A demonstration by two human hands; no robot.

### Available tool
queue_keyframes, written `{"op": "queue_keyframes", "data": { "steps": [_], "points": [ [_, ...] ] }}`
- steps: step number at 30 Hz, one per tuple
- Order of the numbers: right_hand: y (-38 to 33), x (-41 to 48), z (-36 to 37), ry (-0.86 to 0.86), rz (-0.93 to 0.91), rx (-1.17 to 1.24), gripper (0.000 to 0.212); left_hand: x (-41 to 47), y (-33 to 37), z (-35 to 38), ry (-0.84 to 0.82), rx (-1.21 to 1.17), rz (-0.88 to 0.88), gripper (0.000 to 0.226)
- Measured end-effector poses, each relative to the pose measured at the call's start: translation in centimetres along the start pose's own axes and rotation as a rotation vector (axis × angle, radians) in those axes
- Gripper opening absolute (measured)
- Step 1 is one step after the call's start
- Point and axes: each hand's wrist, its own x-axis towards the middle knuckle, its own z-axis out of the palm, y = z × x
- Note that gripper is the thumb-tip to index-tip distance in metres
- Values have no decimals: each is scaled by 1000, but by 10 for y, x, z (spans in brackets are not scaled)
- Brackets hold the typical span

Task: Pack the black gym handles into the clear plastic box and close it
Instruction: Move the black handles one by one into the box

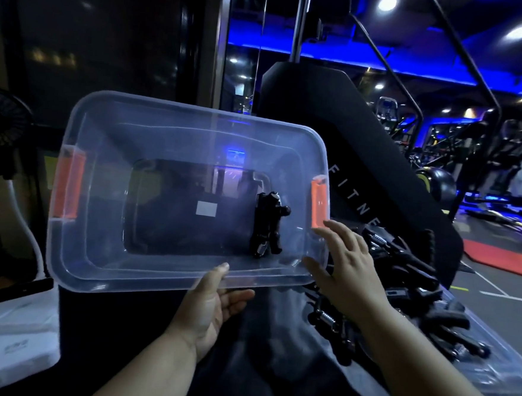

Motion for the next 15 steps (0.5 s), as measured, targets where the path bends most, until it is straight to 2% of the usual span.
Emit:
{"op": "queue_keyframes", "data": {
  "steps": [4,9,15],
  "points": [
    [16,-4,-11,59,123,-1,64,0,0,0,11,2,5,23],
    [50,5,-23,69,327,-118,48,0,-2,1,8,14,11,13],
    [79,27,-31,-117,515,-294,55,2,-2,3,12,19,9,18]
  ]
}}
